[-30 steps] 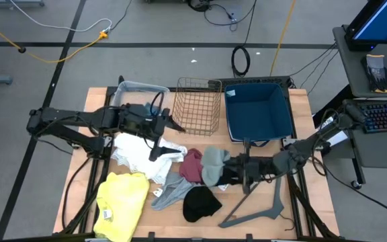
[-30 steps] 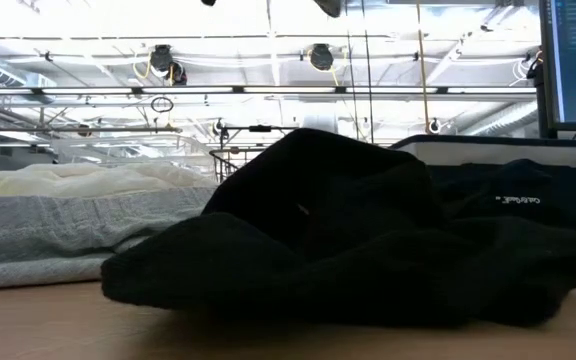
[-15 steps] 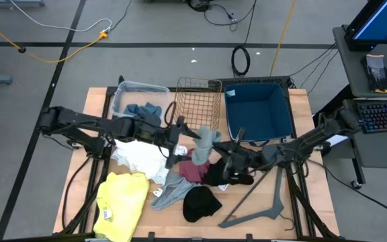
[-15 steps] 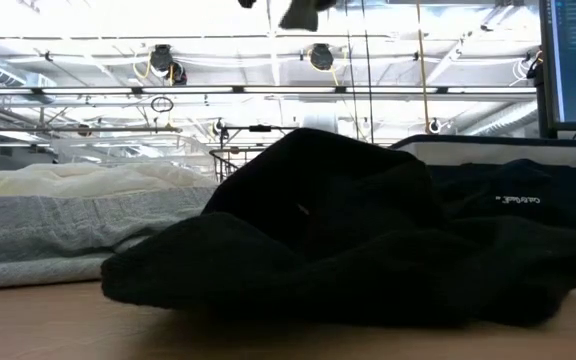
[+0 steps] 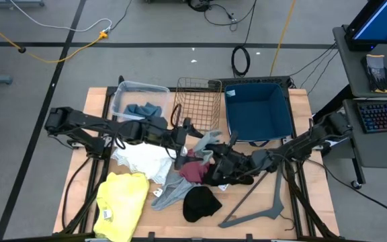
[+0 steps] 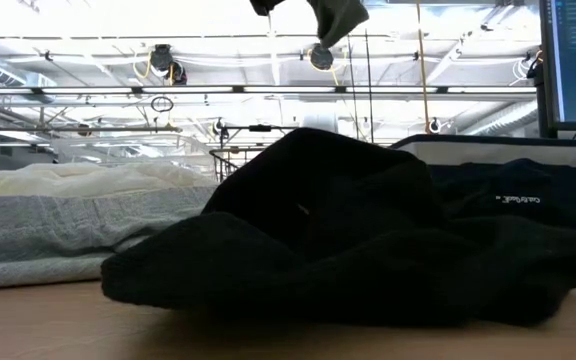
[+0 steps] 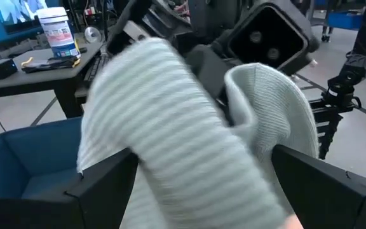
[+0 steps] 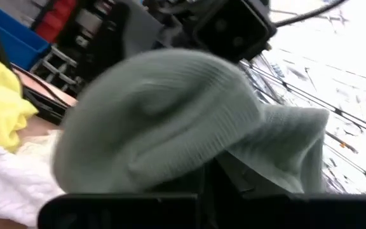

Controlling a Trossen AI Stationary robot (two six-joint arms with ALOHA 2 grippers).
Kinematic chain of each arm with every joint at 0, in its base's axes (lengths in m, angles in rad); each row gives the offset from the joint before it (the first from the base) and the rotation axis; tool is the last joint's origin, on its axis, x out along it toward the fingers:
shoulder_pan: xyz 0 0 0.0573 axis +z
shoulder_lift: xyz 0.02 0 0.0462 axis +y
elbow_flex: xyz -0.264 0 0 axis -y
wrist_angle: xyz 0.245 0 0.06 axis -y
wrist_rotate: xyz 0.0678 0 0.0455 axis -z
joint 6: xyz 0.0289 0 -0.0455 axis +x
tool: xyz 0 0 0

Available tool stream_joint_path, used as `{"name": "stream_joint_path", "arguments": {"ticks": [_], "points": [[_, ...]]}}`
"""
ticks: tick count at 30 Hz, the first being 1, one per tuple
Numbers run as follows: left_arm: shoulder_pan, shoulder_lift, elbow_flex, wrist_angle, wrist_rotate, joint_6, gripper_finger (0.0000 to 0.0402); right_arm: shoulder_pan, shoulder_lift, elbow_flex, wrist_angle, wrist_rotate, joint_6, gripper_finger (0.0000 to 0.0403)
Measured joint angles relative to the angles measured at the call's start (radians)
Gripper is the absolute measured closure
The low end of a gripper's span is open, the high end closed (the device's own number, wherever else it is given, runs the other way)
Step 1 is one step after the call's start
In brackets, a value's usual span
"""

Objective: Pick & Place Cloths
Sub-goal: Put the gray sock into the transparent bin

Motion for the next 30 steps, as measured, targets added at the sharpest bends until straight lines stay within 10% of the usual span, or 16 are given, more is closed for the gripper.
{"name": "stream_joint_path", "arguments": {"ticks": [10, 23, 30], "points": [[0.006, 0.0, 0.0, -0.039, -0.026, -0.004, 0.0087, 0.0, 0.001, 0.0, 0.028, -0.032, 0.0, 0.0403], [0.009, 0.0, 0.0, -0.106, -0.049, 0.092, 0.038, 0.014, 0.001, 0.0, 0.0, -0.052, 0.059, 0.0384], [0.01, -0.001, 0.0, -0.216, -0.205, 0.109, 0.0382, 0.056, 0.001, 0.0, -0.145, -0.055, 0.186, 0.0348]]}}
